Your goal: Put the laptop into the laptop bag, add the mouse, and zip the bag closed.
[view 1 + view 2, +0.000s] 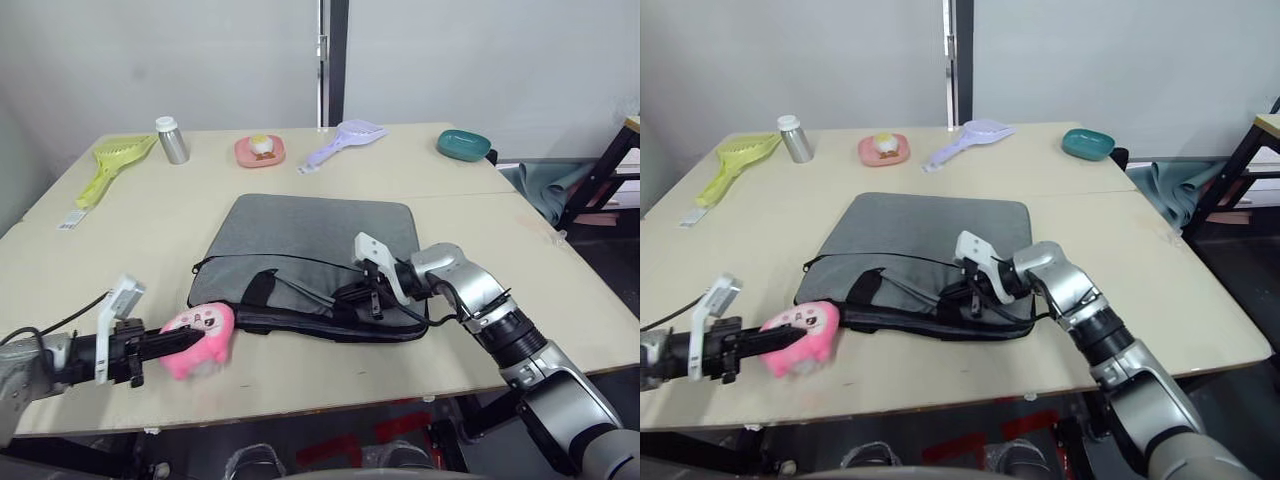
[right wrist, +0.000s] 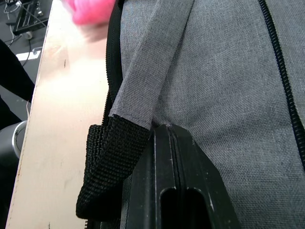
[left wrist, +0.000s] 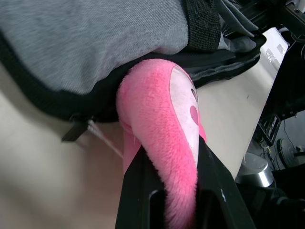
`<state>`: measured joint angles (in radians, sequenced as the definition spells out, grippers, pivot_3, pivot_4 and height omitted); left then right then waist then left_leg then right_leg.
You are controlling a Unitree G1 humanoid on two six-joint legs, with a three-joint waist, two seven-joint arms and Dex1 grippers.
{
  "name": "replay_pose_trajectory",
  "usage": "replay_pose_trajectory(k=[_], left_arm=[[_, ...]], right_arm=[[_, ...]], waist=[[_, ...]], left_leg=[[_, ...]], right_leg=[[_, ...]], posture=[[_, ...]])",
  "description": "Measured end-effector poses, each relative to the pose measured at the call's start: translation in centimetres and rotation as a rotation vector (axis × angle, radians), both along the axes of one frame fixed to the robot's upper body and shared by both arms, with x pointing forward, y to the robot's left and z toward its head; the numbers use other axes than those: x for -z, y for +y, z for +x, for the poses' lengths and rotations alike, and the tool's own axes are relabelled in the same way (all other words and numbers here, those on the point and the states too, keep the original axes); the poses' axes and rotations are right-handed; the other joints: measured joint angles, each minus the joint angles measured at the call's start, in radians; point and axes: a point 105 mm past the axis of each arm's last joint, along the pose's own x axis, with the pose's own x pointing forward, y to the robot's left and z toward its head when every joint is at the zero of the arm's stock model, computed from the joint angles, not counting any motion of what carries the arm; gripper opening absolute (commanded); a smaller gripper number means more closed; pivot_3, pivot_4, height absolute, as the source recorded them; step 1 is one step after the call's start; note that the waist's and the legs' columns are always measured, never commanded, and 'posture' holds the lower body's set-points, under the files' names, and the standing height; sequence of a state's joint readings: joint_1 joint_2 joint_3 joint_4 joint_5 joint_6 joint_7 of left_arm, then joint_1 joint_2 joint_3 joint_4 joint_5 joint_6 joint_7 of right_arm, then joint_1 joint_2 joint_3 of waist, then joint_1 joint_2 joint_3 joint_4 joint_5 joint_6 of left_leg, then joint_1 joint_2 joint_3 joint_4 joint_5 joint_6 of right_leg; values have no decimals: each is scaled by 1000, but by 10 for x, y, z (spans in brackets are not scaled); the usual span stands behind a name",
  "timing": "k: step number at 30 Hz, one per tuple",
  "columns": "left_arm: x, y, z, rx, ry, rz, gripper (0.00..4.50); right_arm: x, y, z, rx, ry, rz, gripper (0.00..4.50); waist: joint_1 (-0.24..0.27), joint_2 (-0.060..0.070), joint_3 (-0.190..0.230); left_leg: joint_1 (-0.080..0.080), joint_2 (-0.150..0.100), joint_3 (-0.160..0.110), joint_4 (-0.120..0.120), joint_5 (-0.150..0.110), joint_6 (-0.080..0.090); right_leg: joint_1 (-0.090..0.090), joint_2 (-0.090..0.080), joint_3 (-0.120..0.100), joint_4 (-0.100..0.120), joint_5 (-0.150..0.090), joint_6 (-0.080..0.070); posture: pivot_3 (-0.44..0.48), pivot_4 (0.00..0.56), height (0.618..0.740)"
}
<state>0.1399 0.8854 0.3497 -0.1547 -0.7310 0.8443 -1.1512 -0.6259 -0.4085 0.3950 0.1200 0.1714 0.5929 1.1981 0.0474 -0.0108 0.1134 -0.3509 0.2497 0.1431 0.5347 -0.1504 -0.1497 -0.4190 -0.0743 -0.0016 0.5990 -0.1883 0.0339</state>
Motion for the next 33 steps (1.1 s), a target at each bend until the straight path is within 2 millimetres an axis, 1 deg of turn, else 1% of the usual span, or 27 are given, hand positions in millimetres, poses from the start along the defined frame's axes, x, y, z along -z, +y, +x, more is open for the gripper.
replay_pose_trajectory(k=[3,5,7,11,14,21,24,28,33], left_arm=[[3,-17,1,40,-19,-8,213],[4,-25,1,54,-28,-8,213],[2,-34,1,89,-45,-2,213],[-10,-59,-9,198,-78,-33,213],[-13,-69,-15,250,-65,-69,213],[-9,-87,-27,360,-12,-133,213],[-11,-98,-22,391,-36,-176,213],[-7,-110,-8,364,-51,-234,213],[-4,-120,1,345,-64,-241,213]], right_arm=[[0,0,0,1,1,-1,0],[0,0,0,3,1,-1,0],[0,-1,1,5,2,-1,0],[0,0,2,6,4,-3,0],[0,0,3,6,7,-5,0],[-1,-1,6,11,8,-11,0],[-1,-2,7,14,6,-15,0],[-1,-3,7,17,6,-18,0],[-1,-3,8,17,6,-20,0]], waist=[[-1,0,0],[-1,-1,-1],[-1,-2,-1],[-1,-2,-1],[-2,-1,-1],[-7,-1,-1],[-6,-1,0],[-6,1,0],[-5,1,0]], left_leg=[[0,0,0,0,0,0],[0,0,0,1,0,0],[0,0,0,2,0,0],[0,0,0,4,0,0],[1,0,0,4,0,0],[1,0,0,6,0,0],[1,0,0,7,0,0],[1,0,0,9,0,0],[1,0,0,10,0,0]], right_leg=[[0,0,0,0,0,0],[0,0,0,2,0,0],[0,0,0,3,0,0],[0,0,1,4,0,0],[0,0,1,5,0,0],[-1,0,2,8,0,0],[-1,0,2,9,0,0],[-1,0,3,11,0,0],[-1,0,3,12,0,0]], posture=[[0,150,740],[0,150,740],[0,150,740],[0,150,740],[0,150,740],[0,150,740],[0,150,740],[0,150,740],[0,150,740]])
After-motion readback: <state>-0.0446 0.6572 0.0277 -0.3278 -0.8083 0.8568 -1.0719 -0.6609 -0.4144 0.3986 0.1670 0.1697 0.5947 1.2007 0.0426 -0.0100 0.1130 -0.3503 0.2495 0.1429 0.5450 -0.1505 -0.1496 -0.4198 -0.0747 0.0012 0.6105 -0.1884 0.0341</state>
